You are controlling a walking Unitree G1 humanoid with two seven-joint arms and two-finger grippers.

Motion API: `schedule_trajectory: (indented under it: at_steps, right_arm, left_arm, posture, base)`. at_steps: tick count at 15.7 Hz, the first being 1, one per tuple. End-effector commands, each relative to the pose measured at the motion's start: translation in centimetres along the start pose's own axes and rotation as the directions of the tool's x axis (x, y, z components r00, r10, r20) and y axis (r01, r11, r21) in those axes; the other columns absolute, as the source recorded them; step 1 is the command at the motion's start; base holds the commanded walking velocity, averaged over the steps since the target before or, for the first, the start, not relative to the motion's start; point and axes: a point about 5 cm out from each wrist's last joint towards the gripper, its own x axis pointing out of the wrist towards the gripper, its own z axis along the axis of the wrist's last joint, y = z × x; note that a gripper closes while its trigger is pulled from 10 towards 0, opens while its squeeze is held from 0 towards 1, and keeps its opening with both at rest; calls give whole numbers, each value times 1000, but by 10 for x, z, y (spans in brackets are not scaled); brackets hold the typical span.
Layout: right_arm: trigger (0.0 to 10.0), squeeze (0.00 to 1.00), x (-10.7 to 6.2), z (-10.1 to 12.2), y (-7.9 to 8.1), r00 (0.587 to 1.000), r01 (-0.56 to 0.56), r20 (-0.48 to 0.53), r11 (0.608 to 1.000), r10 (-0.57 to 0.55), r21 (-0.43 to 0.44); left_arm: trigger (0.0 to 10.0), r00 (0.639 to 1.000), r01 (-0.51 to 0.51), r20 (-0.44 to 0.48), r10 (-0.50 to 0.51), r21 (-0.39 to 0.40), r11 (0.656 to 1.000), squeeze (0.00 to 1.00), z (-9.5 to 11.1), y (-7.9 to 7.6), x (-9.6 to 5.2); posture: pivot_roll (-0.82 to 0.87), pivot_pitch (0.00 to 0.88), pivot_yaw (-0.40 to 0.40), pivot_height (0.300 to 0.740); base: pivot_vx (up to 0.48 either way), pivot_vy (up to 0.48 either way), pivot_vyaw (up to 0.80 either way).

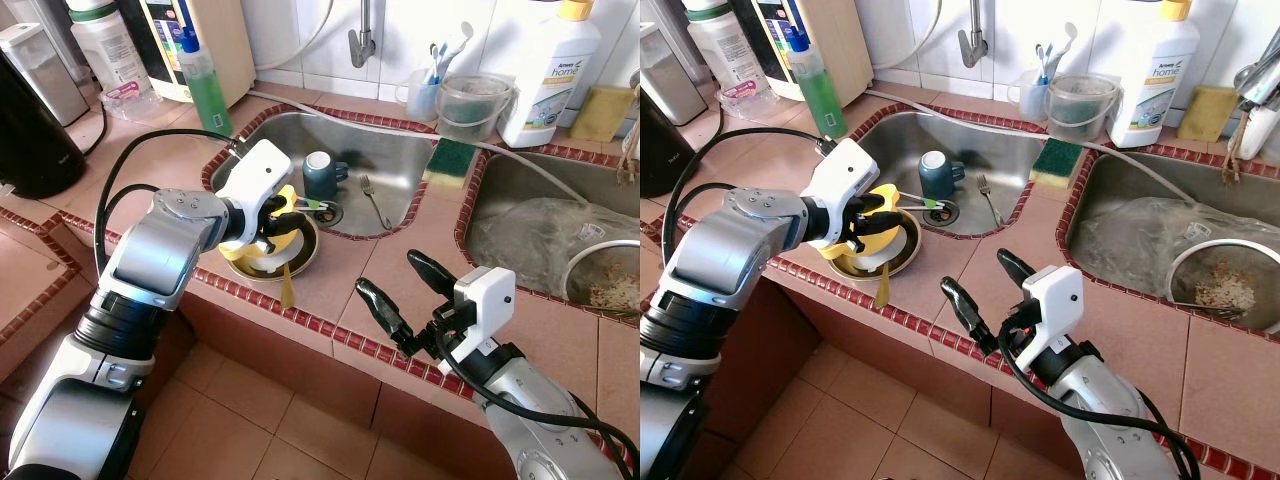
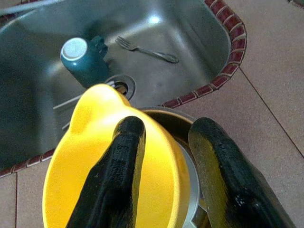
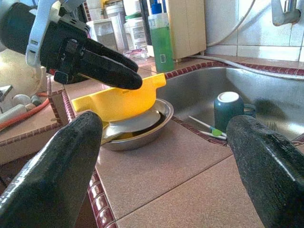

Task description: Kitchen organization

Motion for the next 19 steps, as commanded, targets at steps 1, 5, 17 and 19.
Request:
schedule_trajectory:
  at_steps: [1,5,17,19]
  right_arm:
    - [10000,0,-1,2,3,1000,-14,5,1000,14,-5]
    - [10000,0,-1,2,5,1000,-18,3,1000,18,-2]
    - [10000,0,-5,0,6,1000,-14,-8,1000,14,-1]
    - [10000,0,-5,0,6,1000,-11,-8,1000,11,-1]
  left_arm:
    - [10000,999,-4,-32,5,7,1000,0,-7,-1,-1]
    - [10000,997,-26,-67,27,4,1000,0,-16,0,2]
    - [0,998,-20,-67,22,32,999,0,-22,-2,3]
    - [0,998,-12,-65,14,36,999,0,-20,-3,3]
  posture:
    - [-195,104,128,740]
    - [-200,101,131,740]
    - [-203,106,138,740]
    - [-203,107,139,740]
  base:
    - [0,0,0]
    - [0,0,0]
    - [0,0,0]
    - [0,0,0]
